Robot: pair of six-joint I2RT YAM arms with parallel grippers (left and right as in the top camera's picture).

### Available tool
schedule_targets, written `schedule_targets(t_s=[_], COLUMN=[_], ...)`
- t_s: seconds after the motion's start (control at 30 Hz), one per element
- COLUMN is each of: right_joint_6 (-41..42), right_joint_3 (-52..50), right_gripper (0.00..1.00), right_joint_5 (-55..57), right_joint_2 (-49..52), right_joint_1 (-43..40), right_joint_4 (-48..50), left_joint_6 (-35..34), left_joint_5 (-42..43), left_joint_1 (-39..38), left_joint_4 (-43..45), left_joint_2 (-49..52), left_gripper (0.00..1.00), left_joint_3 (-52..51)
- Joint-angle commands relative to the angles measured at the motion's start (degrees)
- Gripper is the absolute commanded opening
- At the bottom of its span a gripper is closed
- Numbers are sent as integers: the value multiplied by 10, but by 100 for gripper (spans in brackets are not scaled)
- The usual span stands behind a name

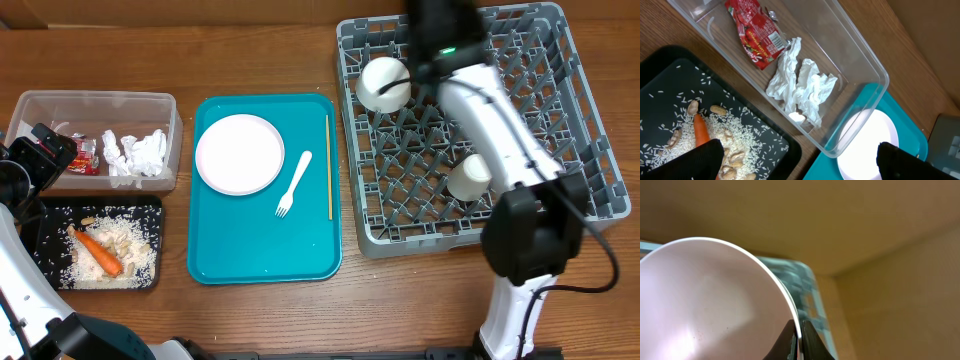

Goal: Sort waste into correct bins and load items into the dishwasher rack
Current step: 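Carry the pink bowl to the rack's back-right corner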

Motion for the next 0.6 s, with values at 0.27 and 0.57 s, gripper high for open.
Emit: schedule_targets(t_s=[0.27, 0.57], right_joint_6=[-9, -8], right_joint_3=[8, -60], right_gripper=[4, 4], right_joint_5=[12, 17], right_joint_2=[7, 8], right_joint_1=[-94, -92], right_joint_4=[5, 32], left_joint_6=[-3, -3], left_joint_5=[-4, -4], left_joint_1=[0, 0], left_joint_4=[0, 0], left_joint_2=[1, 1], left_gripper=[100, 100], left_joint_3=[13, 13])
